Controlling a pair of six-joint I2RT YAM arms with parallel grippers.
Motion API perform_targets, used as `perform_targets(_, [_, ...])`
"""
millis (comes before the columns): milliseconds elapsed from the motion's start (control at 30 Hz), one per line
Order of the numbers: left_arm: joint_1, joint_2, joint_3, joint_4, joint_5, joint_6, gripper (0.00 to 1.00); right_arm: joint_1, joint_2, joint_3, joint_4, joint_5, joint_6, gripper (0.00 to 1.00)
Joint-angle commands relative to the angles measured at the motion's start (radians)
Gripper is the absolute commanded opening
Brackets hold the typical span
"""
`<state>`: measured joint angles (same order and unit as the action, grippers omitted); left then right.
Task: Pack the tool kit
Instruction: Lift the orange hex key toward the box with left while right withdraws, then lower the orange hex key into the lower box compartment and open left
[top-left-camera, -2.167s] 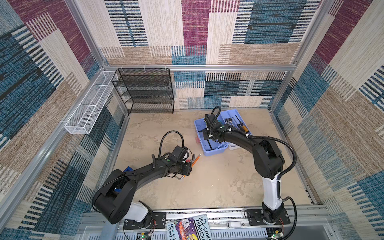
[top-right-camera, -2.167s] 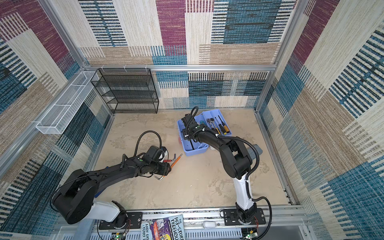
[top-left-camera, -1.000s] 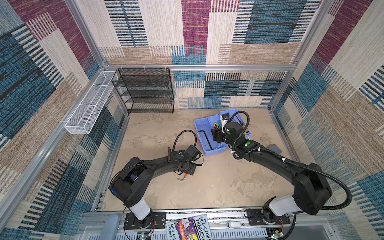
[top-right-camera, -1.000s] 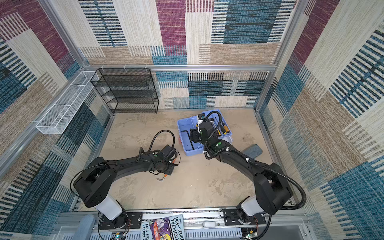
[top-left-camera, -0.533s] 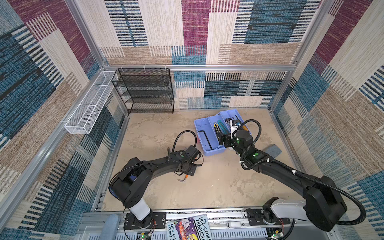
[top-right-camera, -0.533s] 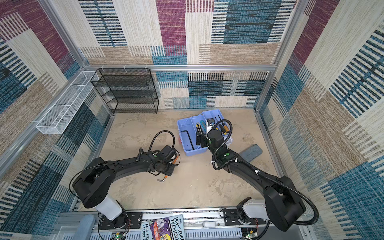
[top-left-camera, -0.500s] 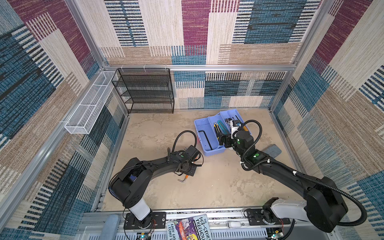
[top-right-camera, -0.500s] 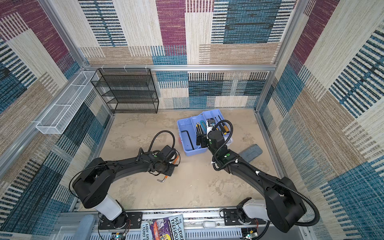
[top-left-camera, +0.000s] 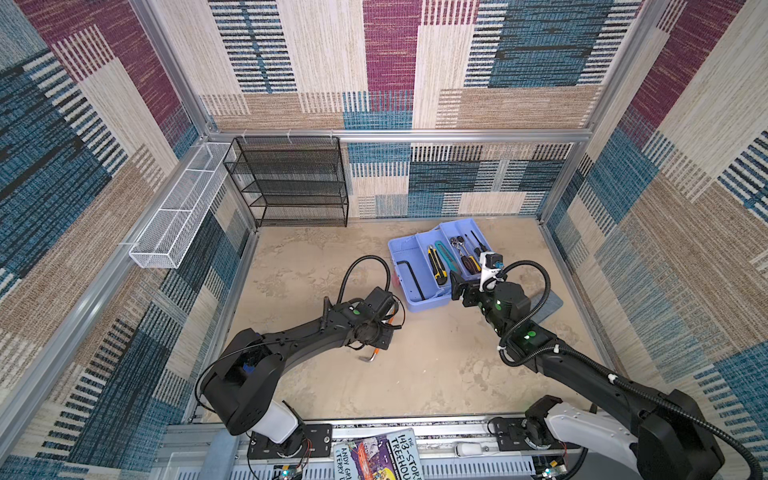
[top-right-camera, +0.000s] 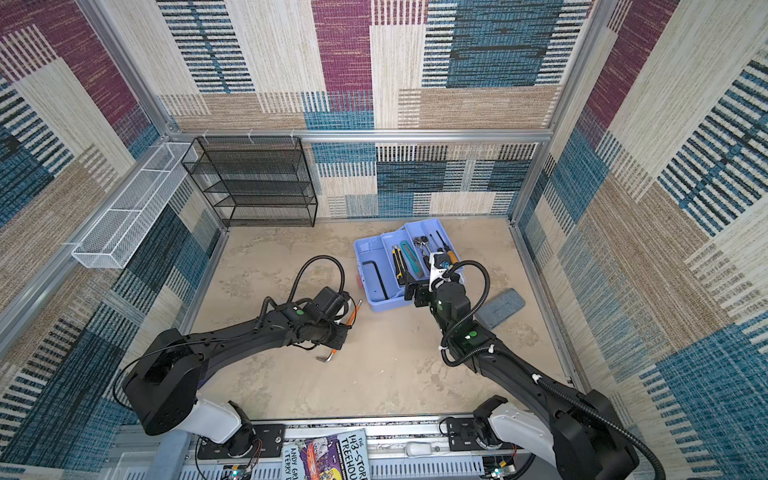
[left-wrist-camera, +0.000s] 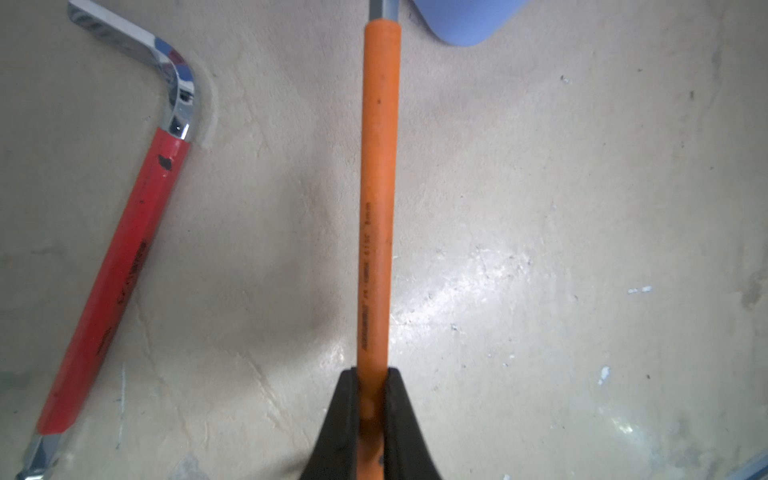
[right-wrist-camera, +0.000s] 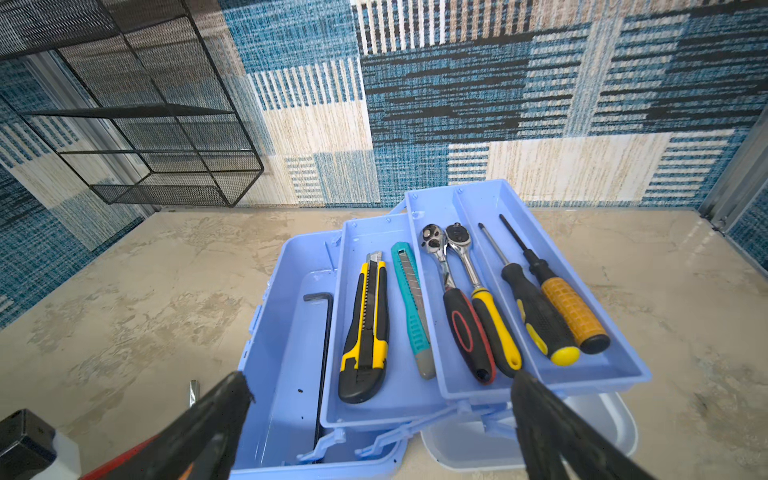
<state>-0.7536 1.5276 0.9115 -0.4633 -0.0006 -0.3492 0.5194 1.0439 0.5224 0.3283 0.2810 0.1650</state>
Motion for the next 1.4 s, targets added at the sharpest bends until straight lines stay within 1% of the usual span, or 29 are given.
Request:
perform_targets(0, [0.001, -0.01, 0.004, -0.019, -0.019, -0.029, 0.0, -0.009, -0.045, -0.036, 0.077, 0.024, -0.016, 1.0])
perform_targets(200, [0.0, -0.024, 0.012, -0.025, -0.03, -0.05, 0.0, -0.026, -0.112, -0.089, 0.08, 0.025, -0.018, 1.0])
perform_targets(500, [0.003, -0.056, 0.036, -0.021, -0.028, -0.088, 0.0, -0.037, -0.14, -0.119, 0.068, 0.02, -0.013, 1.0])
perform_targets(633, [0.019, -0.079, 0.043, 0.043, 0.011, -0.109, 0.0, -0.042, -0.15, -0.135, 0.072, 0.008, 0.001, 1.0])
perform_targets(800, [0.065, -0.074, 0.082, 0.137, 0.111, -0.146, 0.0, -0.043, -0.151, -0.14, 0.057, -0.005, 0.013, 1.0])
perform_targets(933, [0.102, -0.02, 0.14, 0.199, 0.183, -0.187, 0.0, -0.043, -0.15, -0.14, 0.051, -0.016, 0.015, 1.0])
perform_targets(1033, [0.126, 0.039, 0.183, 0.276, 0.246, -0.244, 0.0, -0.043, -0.148, -0.143, 0.046, -0.023, 0.026, 1.0])
perform_targets(1300, [0.172, 0.207, 0.306, 0.442, 0.357, -0.394, 0.0, -0.044, -0.171, -0.159, 0.025, -0.034, 0.044, 1.0])
perform_targets(1367, [0.178, 0.236, 0.324, 0.484, 0.369, -0.436, 0.0, -0.044, -0.184, -0.169, 0.023, -0.035, 0.05, 1.0])
